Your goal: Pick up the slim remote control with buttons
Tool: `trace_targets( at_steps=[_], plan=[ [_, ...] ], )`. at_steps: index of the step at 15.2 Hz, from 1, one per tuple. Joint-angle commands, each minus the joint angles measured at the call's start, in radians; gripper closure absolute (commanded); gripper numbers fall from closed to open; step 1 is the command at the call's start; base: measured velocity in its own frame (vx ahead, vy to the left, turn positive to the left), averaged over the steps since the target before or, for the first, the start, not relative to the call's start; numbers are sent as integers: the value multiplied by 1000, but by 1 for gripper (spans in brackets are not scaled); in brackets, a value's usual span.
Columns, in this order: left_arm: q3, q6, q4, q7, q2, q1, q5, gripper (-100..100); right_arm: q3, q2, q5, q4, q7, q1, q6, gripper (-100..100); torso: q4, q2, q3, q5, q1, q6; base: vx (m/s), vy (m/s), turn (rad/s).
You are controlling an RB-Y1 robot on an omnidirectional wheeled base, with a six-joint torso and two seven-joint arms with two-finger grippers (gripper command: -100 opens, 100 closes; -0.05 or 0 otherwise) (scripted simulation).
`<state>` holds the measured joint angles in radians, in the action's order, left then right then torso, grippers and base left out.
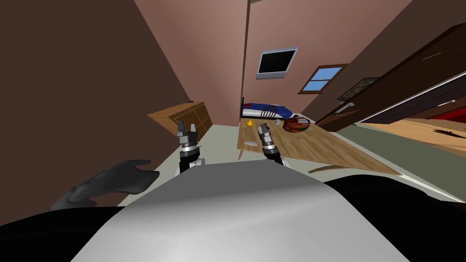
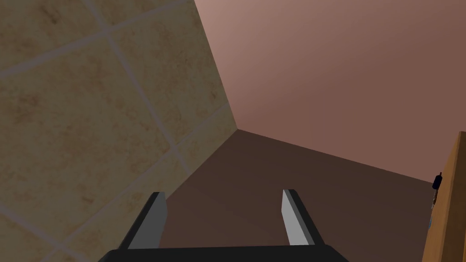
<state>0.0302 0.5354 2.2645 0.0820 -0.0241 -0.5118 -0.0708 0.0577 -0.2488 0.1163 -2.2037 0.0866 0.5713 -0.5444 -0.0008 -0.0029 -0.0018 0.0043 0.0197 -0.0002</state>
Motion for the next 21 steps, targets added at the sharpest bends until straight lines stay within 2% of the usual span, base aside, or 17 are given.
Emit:
trace_targets(
  at_steps=[1,4,5,6,7,8,11,12,13,14,15,16,17,18,19,20,21],
  plan=[
    [0,0,0,0,0,0,0,0,0,-35,20,18,8,6,-9,-100,0,0,0,0,0,0,37,198,-4],
    [0,0,0,0,0,0,0,0,0,-100,76,76,28,19,-34,-100,0,0,0,-1,-5,0,51,190,9],
    [0,0,0,0,0,0,0,0,0,-105,76,76,28,19,-34,-100,0,-1,-1,-1,-5,0,79,216,1],
    [0,0,0,0,0,0,0,0,0,-138,107,107,41,26,-46,-100,0,-2,-1,-1,-4,0,96,214,-3],
    [0,0,0,0,0,0,0,0,0,-140,107,107,41,26,-46,-100,-1,-3,-2,-1,-4,0,93,196,-4],
    [0,0,0,0,0,0,0,0,1,-175,141,140,54,34,-58,-100,-1,-4,-2,-1,-4,0,103,201,-2],
    [0,0,0,0,0,0,0,0,1,-211,178,175,69,42,-68,-100,-1,-5,-2,-1,-5,0,103,192,-8],
    [0,0,0,0,0,0,0,0,3,-247,212,210,85,51,-78,-100,-1,-5,-3,-1,-5,0,113,212,-14],
    [0,0,0,0,0,0,0,0,3,-247,217,210,85,51,-78,-100,-1,-6,-3,-1,-4,0,97,206,-16],
    [0,0,0,0,0,0,0,0,4,-283,248,248,103,59,-87,-100,-1,-5,-3,-1,-4,0,95,203,-24],
    [0,0,0,0,0,0,0,0,4,-283,258,248,103,59,-87,-100,-1,-5,-3,-1,-4,0,107,171,-26],
    [0,0,0,0,0,0,0,0,7,-319,288,286,122,69,-94,-100,-1,-5,-3,-1,-6,0,117,189,-21],
    [0,0,0,0,0,0,0,0,7,-319,302,286,122,69,-94,-100,-1,-5,-3,-1,-5,0,143,174,-32],
    [0,0,0,0,0,0,0,0,10,-349,333,324,142,78,-101,-100,-1,-7,-4,-1,-6,0,181,165,-39],
    [0,0,0,0,0,0,0,0,10,-356,348,324,142,78,-101,-100,-2,-9,-5,-1,-7,0,166,153,-25],
    [0,0,0,0,0,0,0,0,15,-387,376,363,164,88,-106,-100,-2,-9,-5,-1,-8,0,147,151,-31],
    [0,0,0,0,0,0,0,0,15,-393,395,363,164,88,-106,-100,-2,-9,-5,-2,-8,0,137,137,-39]
  ],
)
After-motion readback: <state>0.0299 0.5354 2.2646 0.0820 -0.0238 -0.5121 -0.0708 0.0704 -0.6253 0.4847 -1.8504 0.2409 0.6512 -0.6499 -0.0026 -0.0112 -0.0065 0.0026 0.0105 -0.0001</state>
